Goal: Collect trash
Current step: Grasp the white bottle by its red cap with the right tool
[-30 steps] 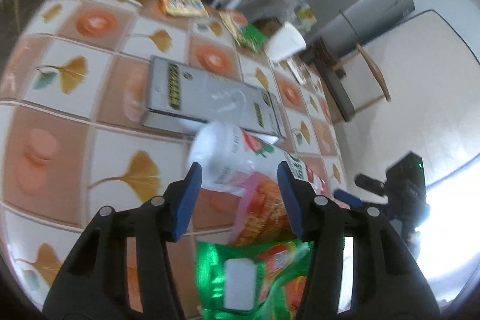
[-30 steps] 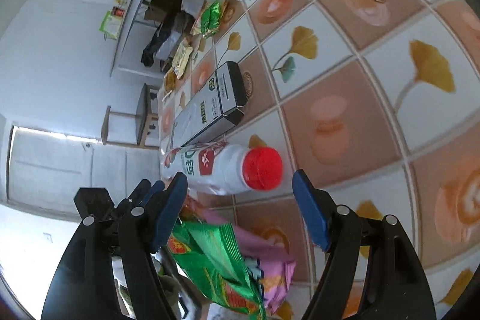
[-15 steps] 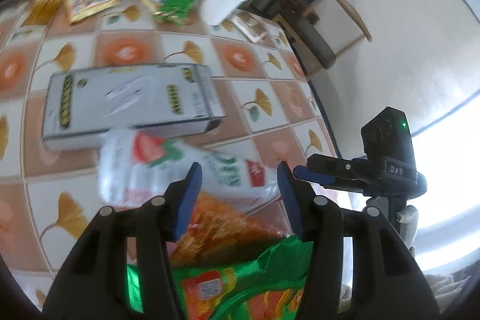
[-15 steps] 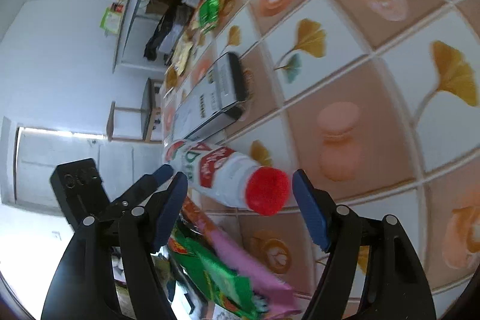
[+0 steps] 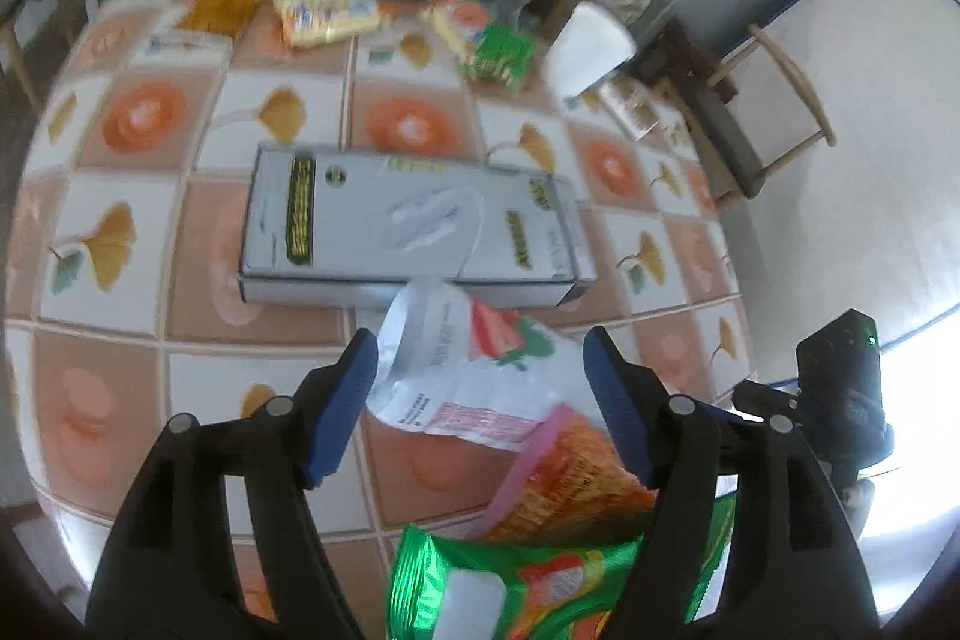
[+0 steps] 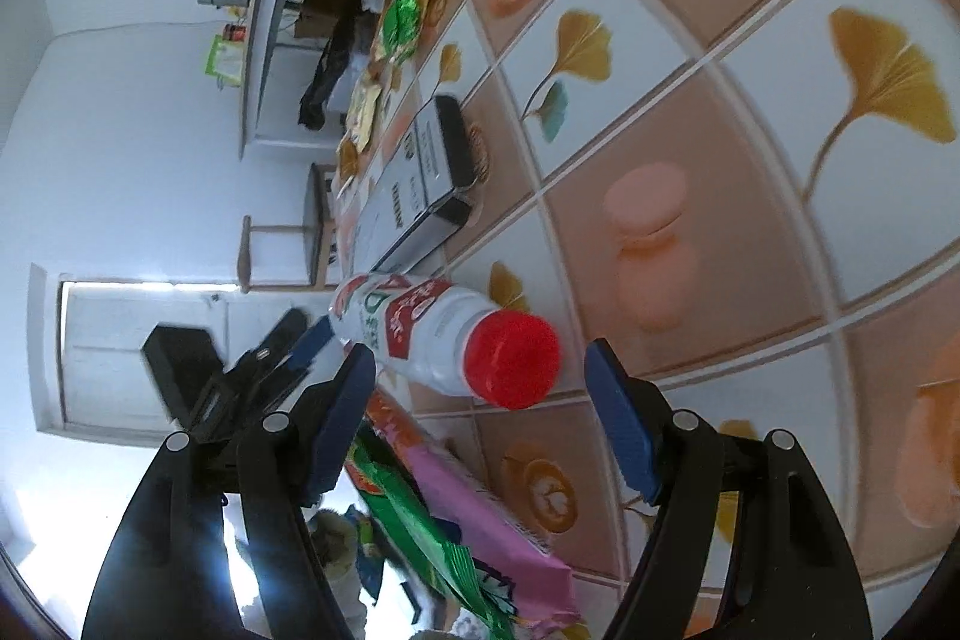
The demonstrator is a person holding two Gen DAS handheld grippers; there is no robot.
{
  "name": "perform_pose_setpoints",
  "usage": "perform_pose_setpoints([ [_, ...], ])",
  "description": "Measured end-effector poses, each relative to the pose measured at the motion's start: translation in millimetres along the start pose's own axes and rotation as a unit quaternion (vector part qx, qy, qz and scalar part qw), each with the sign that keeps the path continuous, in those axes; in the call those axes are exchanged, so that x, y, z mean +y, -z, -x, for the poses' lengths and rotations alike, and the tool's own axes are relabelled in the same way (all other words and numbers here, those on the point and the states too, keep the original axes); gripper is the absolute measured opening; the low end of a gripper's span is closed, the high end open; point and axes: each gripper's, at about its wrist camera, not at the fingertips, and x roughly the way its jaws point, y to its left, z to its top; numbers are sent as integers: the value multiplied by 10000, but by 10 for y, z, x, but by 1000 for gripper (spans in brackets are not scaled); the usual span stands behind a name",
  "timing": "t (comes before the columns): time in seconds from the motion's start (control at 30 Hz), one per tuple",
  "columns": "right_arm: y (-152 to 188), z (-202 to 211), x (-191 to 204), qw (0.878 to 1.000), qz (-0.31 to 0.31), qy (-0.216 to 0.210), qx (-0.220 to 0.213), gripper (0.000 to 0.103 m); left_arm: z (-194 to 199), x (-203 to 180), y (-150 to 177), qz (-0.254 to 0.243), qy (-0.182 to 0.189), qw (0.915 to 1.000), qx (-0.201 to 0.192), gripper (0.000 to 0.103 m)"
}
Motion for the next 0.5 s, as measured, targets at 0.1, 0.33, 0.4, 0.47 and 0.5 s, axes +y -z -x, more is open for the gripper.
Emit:
perform_pose_setpoints([
  [0.1, 8, -46, -20, 9999, -76, -120, 36, 71, -150, -4, -21, 31, -13, 9998, 196, 67],
  [0.33, -20, 68, -77, 9999, -94, -110, -56, 71, -273, -341, -87, -388, 130, 9981, 462, 67],
  [0.4, -29, 160, -146, 9997, -173, -113, -152, 71, -324, -507, -139, -558, 162, 9964, 612, 67],
  [0.47, -23, 266, -211, 9994, -209, -71, -256, 71, -380, -664, -172, -688, 260, 9942, 783, 67],
  [0.5, -9, 336, -261, 9992, -238, -60, -316, 71, -407, -742, -184, -758, 308, 9930, 854, 67],
])
